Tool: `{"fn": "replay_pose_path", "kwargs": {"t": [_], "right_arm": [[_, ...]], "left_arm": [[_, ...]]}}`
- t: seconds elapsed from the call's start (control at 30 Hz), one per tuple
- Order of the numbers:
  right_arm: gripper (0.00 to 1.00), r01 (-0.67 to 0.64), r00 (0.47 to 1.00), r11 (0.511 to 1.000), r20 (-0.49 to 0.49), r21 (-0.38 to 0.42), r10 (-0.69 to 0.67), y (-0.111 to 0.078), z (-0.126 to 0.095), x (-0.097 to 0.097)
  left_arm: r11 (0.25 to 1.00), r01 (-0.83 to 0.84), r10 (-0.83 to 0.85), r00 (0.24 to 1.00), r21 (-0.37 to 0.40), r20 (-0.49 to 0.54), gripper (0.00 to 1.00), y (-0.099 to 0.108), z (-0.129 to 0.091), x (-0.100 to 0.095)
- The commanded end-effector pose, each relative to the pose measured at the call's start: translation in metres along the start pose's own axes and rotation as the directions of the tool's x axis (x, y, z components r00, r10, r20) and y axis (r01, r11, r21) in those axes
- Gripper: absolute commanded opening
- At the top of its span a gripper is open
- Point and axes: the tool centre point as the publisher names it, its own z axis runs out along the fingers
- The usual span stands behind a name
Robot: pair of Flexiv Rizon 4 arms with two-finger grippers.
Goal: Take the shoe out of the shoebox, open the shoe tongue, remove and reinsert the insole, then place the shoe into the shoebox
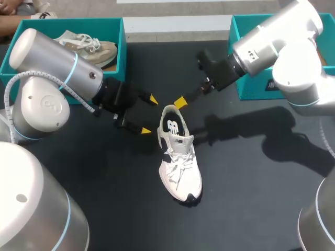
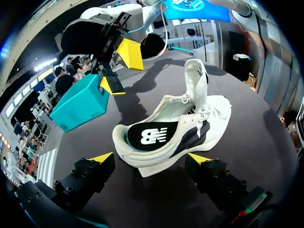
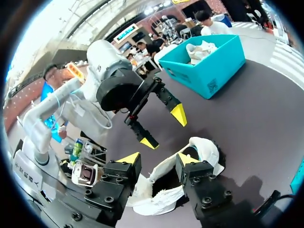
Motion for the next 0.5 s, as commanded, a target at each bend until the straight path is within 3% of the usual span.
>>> {"fn": "replay_pose_path", "kwargs": {"t": [0.03,0.1,0.27,0.5], "right_arm": [[0.35,-0.084,0.994,0.996,0.074,-0.012,0.085,-0.008,-0.008,0.014],[0.00,-0.147,0.984,0.989,0.097,-0.022,0.149,-0.009,-0.008,0.018],[0.00,-0.247,0.944,0.965,0.201,-0.090,0.260,-0.014,-0.005,0.020],[0.00,-0.271,0.836,0.961,0.483,-0.049,0.261,-0.021,0.003,0.024]], "left_arm": [[1.000,0.000,0.000,1.000,-0.004,-0.002,1.00,0.000,0.000,0.000],[1.000,0.000,0.000,1.000,-0.004,-0.002,1.00,0.000,0.000,0.000],[0.990,-0.132,0.133,0.991,-0.055,0.011,1.00,-0.011,-0.031,0.003],[0.982,-0.184,0.185,0.982,-0.034,0.030,1.00,-0.013,-0.074,-0.003]]}}
